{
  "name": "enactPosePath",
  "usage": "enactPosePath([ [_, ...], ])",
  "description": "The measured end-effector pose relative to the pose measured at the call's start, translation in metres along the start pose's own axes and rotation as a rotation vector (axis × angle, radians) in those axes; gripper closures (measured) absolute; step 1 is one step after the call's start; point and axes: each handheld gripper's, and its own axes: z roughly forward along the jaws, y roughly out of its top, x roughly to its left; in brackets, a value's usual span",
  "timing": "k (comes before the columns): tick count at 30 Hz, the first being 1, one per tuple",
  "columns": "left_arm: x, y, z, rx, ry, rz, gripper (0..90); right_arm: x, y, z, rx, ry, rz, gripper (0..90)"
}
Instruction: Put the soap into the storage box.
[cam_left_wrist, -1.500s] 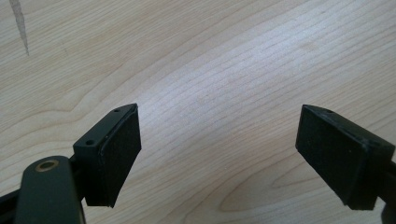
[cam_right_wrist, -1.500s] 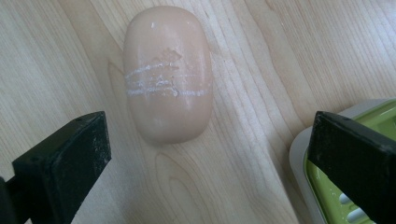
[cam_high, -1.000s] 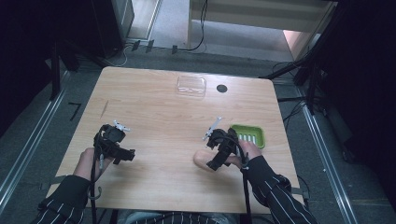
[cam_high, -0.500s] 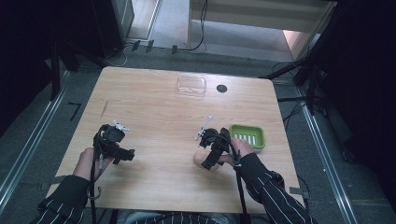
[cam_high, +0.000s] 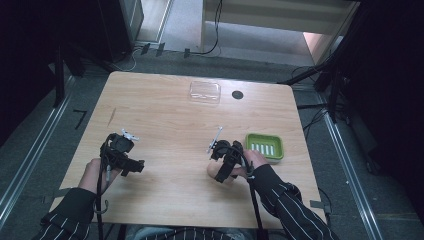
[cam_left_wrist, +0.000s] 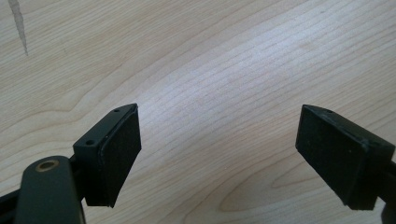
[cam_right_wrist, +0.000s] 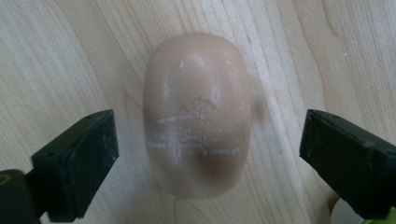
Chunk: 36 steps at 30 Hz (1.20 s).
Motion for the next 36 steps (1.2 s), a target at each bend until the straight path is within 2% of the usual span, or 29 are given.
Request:
enactPosePath([
  [3,0.0,0.0,0.0,0.0,-0.001,-0.001,14.8,-0.001,-0.001,0.002,-0.01,0.009,-0.002,8.9],
  [7,0.0,0.0,0.0,-0.002,0.0,-0.002,14.7,0.0,0.001,0.006,0.002,0.009,-0.008,14.4],
  [14,0.001,0.0,0.0,0.0,0.0,-0.001,14.8,0.001,0.01,0.011,0.025,0.011,-0.031,18.1],
  [27,0.001,0.0,0.0,-0.001,-0.001,-0.003,14.7,0.004,0.01,0.017,0.05,0.017,-0.053,30.5],
  [36,0.0,0.0,-0.001,0.001,-0.004,-0.001,14.7,0.008,0.011,0.021,0.083,-0.016,-0.07,32.4],
])
